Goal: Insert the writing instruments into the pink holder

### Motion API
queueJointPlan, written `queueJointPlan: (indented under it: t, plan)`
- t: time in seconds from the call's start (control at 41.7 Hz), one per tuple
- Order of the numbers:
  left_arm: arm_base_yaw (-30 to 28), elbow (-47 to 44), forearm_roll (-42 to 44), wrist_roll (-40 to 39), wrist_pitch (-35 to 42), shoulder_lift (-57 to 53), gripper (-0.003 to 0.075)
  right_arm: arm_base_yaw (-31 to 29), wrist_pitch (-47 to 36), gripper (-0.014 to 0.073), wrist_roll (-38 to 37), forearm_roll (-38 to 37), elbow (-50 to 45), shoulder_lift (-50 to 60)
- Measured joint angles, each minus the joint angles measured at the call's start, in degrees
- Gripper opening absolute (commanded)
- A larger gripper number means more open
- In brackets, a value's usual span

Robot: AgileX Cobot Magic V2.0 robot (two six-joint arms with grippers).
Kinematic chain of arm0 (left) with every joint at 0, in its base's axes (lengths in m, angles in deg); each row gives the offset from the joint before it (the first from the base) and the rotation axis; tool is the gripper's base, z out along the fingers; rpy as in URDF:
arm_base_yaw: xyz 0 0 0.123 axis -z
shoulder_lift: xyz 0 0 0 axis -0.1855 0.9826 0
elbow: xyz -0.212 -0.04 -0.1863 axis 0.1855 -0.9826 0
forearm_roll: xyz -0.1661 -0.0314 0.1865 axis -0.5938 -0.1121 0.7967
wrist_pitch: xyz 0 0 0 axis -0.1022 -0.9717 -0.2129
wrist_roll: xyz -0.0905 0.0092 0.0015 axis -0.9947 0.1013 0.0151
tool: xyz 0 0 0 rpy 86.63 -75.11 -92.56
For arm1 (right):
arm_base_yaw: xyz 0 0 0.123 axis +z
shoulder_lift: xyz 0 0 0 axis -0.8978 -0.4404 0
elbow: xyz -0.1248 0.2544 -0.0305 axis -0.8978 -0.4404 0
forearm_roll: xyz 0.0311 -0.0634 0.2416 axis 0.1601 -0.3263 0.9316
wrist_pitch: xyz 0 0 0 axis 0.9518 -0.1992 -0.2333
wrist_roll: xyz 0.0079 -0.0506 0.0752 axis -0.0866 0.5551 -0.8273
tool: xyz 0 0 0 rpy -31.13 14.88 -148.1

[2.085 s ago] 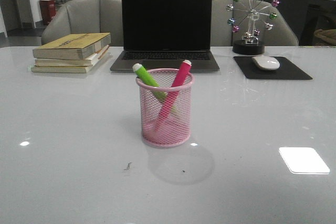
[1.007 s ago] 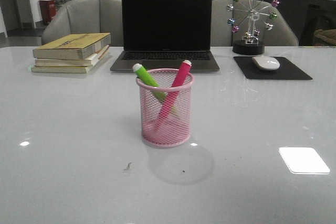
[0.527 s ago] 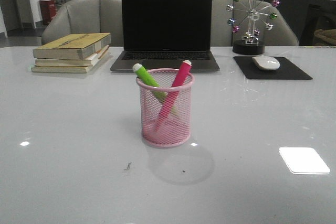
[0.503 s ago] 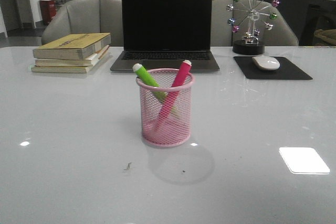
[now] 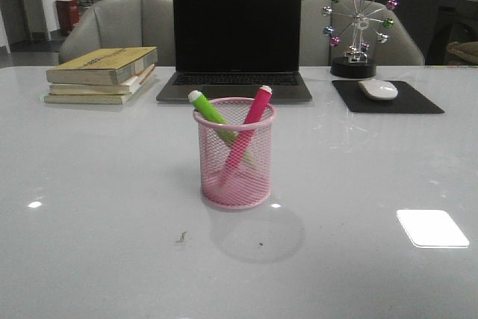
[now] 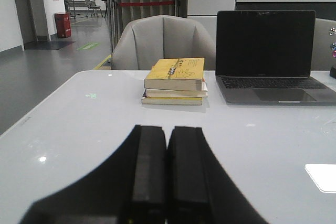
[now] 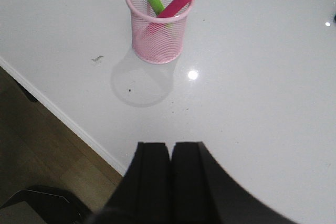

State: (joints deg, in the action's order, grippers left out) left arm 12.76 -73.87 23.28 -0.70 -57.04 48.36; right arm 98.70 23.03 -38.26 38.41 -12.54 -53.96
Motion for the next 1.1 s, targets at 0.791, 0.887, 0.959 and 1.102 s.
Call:
queueJointPlan:
  t: [0.791,0.887,0.959,1.102]
  plan:
    - [3.29,0.0,-0.03,0.0,0.07,0.0,0.0091,0.0,0.0,0.0058,0.0,0.0,0.0,0.0]
    - [3.29,0.0,-0.03,0.0,0.07,0.0,0.0091,0.0,0.0,0.0058,0.0,0.0,0.0,0.0]
    - [3.29,0.0,-0.03,0.0,0.07,0.0,0.0091,0.0,0.0,0.0058,0.0,0.0,0.0,0.0]
    - [3.29,0.0,-0.03,0.0,0.07,0.0,0.0091,0.0,0.0,0.0058,0.0,0.0,0.0,0.0]
